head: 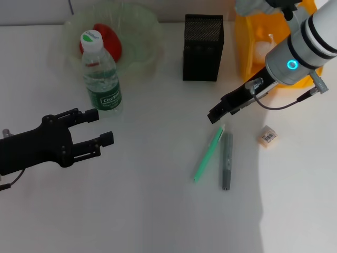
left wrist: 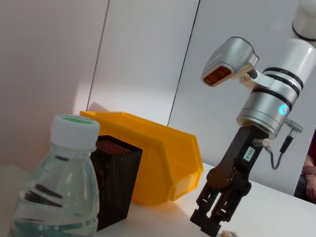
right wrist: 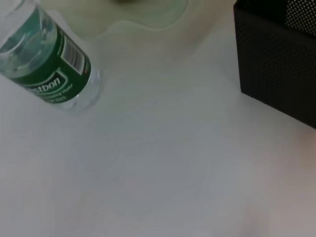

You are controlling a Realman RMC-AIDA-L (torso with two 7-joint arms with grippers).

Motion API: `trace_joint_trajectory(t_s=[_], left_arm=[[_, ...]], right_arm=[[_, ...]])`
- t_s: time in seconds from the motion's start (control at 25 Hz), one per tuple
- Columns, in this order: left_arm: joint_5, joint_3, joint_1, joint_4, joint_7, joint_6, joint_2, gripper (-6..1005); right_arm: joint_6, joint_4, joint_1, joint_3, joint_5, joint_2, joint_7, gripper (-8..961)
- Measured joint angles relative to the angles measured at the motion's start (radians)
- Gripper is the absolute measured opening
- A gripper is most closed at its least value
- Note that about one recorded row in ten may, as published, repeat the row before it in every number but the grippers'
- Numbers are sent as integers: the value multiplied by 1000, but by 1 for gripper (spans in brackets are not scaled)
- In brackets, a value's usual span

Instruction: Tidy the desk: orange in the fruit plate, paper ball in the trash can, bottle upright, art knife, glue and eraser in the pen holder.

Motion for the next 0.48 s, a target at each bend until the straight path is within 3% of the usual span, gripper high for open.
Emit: trace_joint_trajectory(t_s=[0.48], left_arm=[[0, 0, -8, 0, 0, -7, -6, 749]], right_arm=[[75, 34, -10, -73, 7, 3, 67, 463]])
